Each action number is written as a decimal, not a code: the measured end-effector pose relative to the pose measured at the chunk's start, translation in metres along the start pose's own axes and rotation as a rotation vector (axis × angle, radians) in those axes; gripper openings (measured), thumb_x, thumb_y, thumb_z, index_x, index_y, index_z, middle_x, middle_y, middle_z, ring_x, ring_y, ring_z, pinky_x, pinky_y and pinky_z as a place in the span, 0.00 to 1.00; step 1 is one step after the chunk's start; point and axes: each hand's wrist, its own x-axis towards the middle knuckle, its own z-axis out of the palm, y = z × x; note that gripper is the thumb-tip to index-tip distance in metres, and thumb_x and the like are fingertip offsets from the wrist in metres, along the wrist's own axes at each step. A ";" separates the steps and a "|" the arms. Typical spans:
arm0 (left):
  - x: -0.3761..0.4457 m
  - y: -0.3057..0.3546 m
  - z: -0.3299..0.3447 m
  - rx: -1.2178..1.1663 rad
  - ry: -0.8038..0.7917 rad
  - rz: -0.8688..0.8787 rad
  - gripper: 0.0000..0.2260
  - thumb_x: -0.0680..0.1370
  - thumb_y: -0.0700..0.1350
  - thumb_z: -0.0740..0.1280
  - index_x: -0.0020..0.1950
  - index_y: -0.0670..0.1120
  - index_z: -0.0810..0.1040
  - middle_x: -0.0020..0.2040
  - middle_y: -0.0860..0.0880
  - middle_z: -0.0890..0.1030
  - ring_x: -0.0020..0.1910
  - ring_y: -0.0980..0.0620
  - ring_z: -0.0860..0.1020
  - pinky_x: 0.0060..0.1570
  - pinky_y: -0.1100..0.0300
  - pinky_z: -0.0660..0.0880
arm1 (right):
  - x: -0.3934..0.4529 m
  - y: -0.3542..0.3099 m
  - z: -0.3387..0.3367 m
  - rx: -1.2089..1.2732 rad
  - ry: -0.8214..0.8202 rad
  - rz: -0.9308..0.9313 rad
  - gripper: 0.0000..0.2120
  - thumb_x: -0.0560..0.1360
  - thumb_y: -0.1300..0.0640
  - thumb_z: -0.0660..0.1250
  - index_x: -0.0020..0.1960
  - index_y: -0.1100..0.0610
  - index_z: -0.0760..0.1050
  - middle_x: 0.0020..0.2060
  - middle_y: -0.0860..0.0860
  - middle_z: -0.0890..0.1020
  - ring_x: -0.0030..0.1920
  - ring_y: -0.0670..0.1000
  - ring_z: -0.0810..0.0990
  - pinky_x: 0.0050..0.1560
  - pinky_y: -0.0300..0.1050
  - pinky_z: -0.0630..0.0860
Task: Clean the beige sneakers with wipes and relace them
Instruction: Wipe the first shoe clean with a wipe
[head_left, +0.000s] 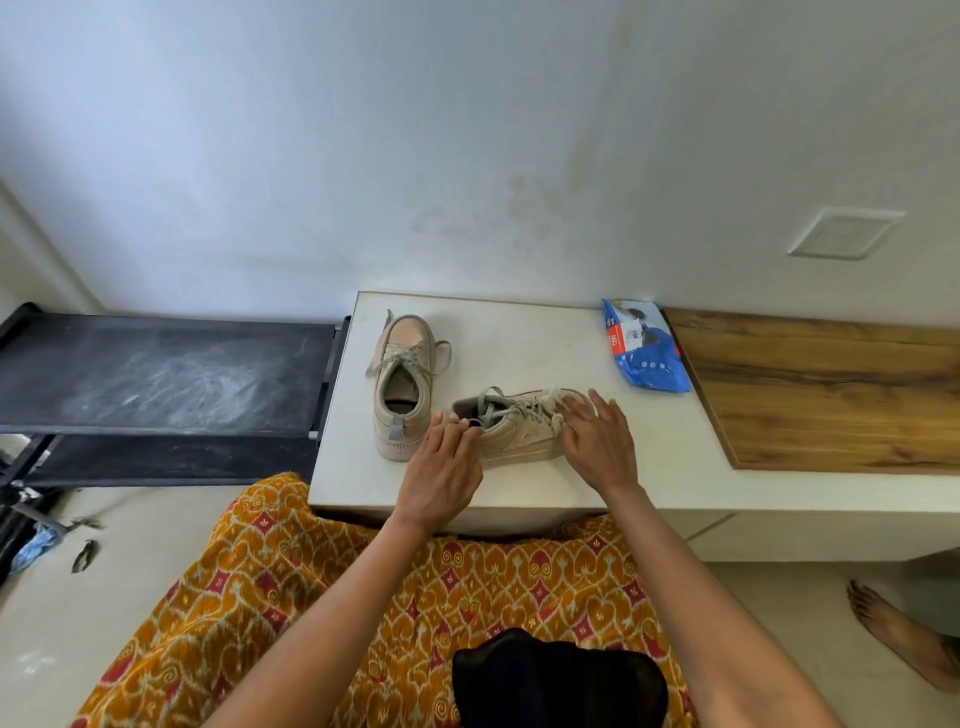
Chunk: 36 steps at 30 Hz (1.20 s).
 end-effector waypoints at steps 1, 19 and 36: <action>0.000 0.000 0.001 0.004 0.001 0.001 0.17 0.76 0.47 0.57 0.62 0.41 0.68 0.53 0.43 0.76 0.58 0.45 0.70 0.72 0.50 0.53 | 0.003 -0.001 -0.003 -0.023 -0.015 0.006 0.22 0.78 0.51 0.51 0.66 0.54 0.74 0.66 0.49 0.75 0.72 0.56 0.65 0.72 0.55 0.56; 0.003 0.002 0.005 0.078 -0.060 0.006 0.17 0.77 0.47 0.56 0.62 0.39 0.68 0.52 0.42 0.76 0.55 0.43 0.72 0.70 0.47 0.59 | 0.022 -0.007 -0.012 0.016 -0.185 0.016 0.26 0.81 0.44 0.44 0.73 0.52 0.64 0.73 0.48 0.65 0.77 0.52 0.52 0.74 0.52 0.42; 0.007 0.002 0.000 0.027 -0.062 0.003 0.14 0.77 0.45 0.58 0.60 0.40 0.69 0.53 0.43 0.76 0.57 0.43 0.71 0.71 0.50 0.56 | -0.003 0.002 -0.012 -0.063 -0.059 0.063 0.27 0.80 0.43 0.43 0.66 0.53 0.73 0.67 0.49 0.74 0.74 0.54 0.62 0.73 0.51 0.50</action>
